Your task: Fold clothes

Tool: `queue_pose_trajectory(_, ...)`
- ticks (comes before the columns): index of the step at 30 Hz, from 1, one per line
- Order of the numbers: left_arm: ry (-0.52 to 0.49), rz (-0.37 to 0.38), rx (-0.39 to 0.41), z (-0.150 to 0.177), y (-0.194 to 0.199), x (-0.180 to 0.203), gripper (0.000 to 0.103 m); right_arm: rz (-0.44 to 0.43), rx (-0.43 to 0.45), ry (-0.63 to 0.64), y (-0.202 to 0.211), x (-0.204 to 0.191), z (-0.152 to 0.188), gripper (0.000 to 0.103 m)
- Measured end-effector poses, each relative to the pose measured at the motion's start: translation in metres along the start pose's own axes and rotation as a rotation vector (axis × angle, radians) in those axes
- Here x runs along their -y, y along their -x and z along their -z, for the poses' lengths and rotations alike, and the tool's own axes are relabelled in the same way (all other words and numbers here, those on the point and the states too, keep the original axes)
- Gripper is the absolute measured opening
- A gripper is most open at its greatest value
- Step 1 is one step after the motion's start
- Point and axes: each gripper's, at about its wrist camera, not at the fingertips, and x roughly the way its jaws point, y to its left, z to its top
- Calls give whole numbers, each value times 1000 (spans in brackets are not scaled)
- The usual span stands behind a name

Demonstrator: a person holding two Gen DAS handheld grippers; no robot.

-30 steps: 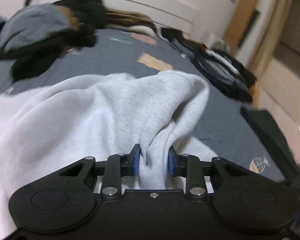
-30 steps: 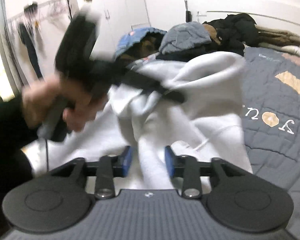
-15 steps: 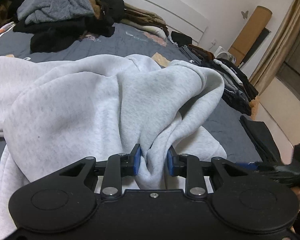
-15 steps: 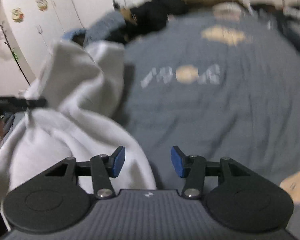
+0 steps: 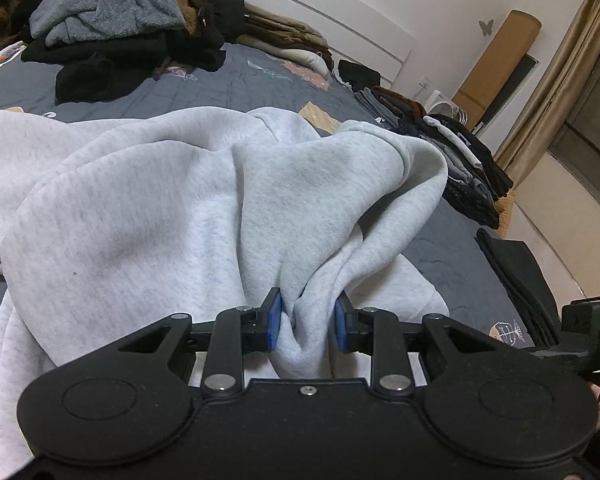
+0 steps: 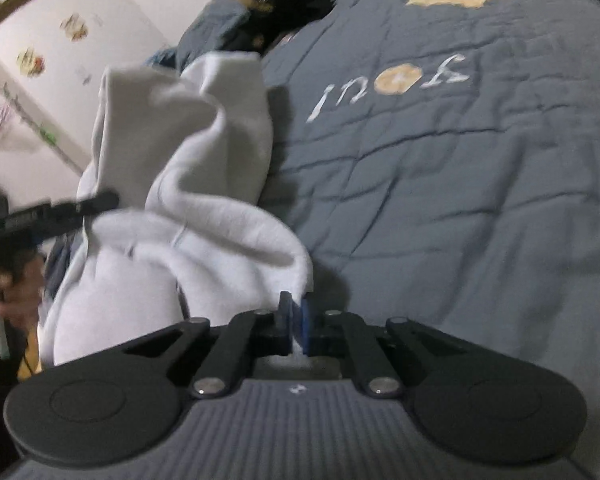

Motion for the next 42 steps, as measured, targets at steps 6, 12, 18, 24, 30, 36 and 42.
queue_pose_trajectory(6,-45,15,49,-4,4,22,26,24,284,-100,63,-7,-23,2)
queue_pose_trajectory(12,-125,27,162,-14,9,72,33,178,526,12,131,-42,-81,2)
queue_pose_trajectory(18,-173,89,219,-9,22,86,33,506,714,91,179,-43,-144,2)
queue_pose_trajectory(24,-192,78,170,-2,11,83,33,681,433,160,118,10,-141,5)
queue_pose_trajectory(30,-200,73,147,-2,6,74,33,617,440,117,135,26,-94,25)
queue_pose_trajectory(36,-189,87,150,-2,7,72,33,706,456,21,164,78,-61,49)
queue_pose_trajectory(42,-205,90,142,1,6,75,33,612,377,-203,125,144,-45,49)
